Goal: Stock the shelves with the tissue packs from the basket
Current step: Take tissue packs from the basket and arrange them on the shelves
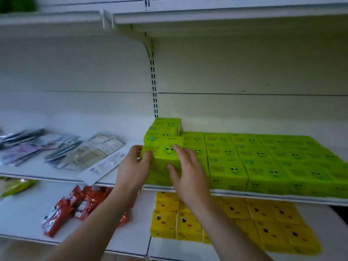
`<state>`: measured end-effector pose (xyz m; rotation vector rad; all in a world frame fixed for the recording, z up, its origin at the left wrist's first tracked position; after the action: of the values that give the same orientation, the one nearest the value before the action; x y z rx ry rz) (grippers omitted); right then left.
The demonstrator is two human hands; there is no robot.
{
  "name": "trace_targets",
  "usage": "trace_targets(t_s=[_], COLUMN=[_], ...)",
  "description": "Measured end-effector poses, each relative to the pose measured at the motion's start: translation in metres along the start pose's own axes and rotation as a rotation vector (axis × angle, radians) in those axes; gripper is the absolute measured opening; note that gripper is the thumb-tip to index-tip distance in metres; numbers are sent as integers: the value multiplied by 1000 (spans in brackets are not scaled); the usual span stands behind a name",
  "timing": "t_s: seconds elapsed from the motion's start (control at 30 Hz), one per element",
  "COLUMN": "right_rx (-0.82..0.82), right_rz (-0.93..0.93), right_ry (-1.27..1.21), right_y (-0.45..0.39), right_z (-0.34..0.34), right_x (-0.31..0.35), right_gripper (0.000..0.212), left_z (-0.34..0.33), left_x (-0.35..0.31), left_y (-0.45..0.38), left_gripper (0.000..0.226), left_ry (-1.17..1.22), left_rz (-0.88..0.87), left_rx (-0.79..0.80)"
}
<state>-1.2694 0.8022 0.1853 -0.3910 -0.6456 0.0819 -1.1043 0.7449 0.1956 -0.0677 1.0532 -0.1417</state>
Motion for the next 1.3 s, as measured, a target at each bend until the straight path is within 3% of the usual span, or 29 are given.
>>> trace_targets(t_s=[0.2, 0.43, 0.5, 0.57, 0.63, 0.77, 1.03, 1.13, 1.23, 1.3], right_rx=[16, 81, 54, -17, -128, -206, -175, -104, 18, 141], right_rz=[-48, -21, 11, 21, 24, -59, -436, -613, -774, -862], right_ry=[306, 283, 244, 161, 65, 20, 166, 186, 213, 231], right_y=[-32, -39, -30, -15, 9, 72, 250, 324, 390, 431], right_z=[-42, -39, -26, -6, 19, 73, 177, 197, 200, 189], right_x=[-5, -10, -10, -14, -24, -58, -158, -189, -212, -225], right_gripper=[51, 57, 61, 58, 52, 48, 43, 39, 39, 36], left_z=[4, -3, 0, -5, -25, -106, -286, -338, -381, -405], left_x=[23, 24, 7, -23, -51, -83, -100, -92, -74, -54], left_y=[-38, -53, -43, -21, 3, 64, 204, 257, 310, 344], left_gripper=[22, 35, 45, 46, 40, 26, 10, 9, 5, 15], left_ry=[-127, -210, -297, -311, -233, 1, 181, 129, -43, -202], left_rz=[77, 132, -7, -258, -436, -556, -531, -508, -501, -523], left_rx=[34, 83, -54, -180, -171, 136, 734, 927, 1152, 1302])
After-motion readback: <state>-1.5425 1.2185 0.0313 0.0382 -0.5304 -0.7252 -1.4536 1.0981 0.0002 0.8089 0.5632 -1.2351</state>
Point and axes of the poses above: each hand's wrist, its own y-axis away from the middle knuckle, its own z-axis out of the back of the hand, x = y × z, the point moved 6 cm from there along -y, towards the middle knuckle, and after that the axes turned 12 degrees about x, right-handed, at the moved point
